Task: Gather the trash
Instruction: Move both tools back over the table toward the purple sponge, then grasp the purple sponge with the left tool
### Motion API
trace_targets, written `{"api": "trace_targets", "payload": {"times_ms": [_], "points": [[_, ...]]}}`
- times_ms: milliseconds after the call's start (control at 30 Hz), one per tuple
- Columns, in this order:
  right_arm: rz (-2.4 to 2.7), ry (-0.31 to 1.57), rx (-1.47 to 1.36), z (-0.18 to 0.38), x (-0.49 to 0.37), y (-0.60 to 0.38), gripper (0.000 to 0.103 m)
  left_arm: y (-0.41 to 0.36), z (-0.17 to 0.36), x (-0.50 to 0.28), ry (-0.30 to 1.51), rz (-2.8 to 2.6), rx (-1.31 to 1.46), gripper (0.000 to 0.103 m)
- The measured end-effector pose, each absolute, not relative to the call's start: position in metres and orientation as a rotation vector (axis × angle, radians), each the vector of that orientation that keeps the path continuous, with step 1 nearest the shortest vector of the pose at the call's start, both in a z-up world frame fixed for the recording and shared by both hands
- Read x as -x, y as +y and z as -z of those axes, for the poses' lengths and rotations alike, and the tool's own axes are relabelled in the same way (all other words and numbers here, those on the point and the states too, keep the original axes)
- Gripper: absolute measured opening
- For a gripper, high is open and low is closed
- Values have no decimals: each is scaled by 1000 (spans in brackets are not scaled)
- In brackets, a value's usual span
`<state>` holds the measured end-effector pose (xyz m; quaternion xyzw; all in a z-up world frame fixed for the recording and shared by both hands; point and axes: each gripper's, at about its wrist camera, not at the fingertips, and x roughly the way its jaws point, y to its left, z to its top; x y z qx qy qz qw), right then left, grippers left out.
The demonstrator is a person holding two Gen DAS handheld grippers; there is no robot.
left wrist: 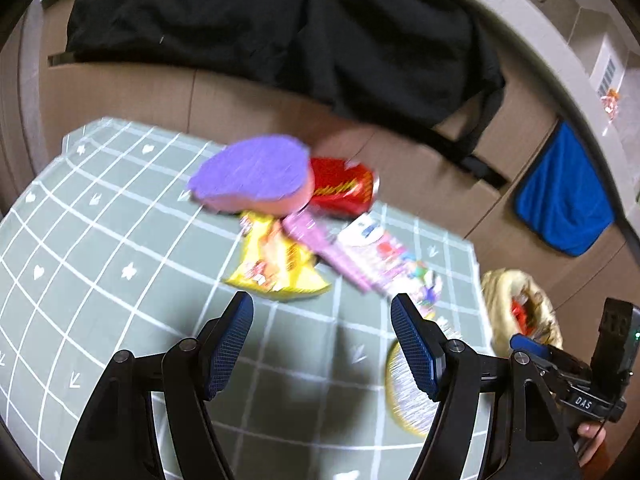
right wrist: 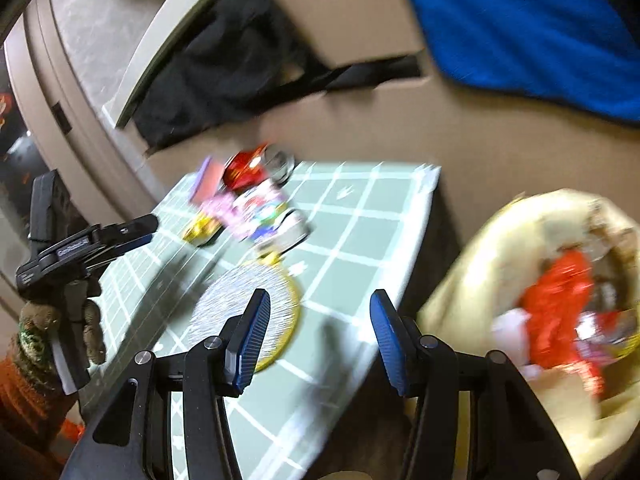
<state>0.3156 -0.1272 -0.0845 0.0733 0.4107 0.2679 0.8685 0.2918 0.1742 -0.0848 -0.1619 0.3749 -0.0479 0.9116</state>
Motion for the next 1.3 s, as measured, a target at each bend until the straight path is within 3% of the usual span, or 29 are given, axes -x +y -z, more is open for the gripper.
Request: {"api": "trace_targets", "payload": {"times_ms": [233, 367, 700, 900, 1000, 1100, 1300], "points": [[-571, 939, -150, 104, -322, -98, 50, 190, 100, -301, 784, 100, 339, 72], [-576, 956, -185, 110, -324, -93, 50, 187, 103, -317, 818, 122, 331, 84], [-592, 950, -212, 111, -327, -84, 57, 212, 84, -359, 693, 72, 384, 84], [-589, 950, -166, 112, -327, -78, 60, 217, 70, -415, 644, 45, 279, 84], [-577, 956, -94, 111, -325, -70, 60, 233, 74, -453, 701, 90, 281, 84], [-587, 945, -12, 113, -321, -62, 67, 247, 87, -471, 797, 161, 306, 84], [-607, 940, 99, 115, -318, -48, 78, 257, 111, -439, 887, 254, 314, 84]]}}
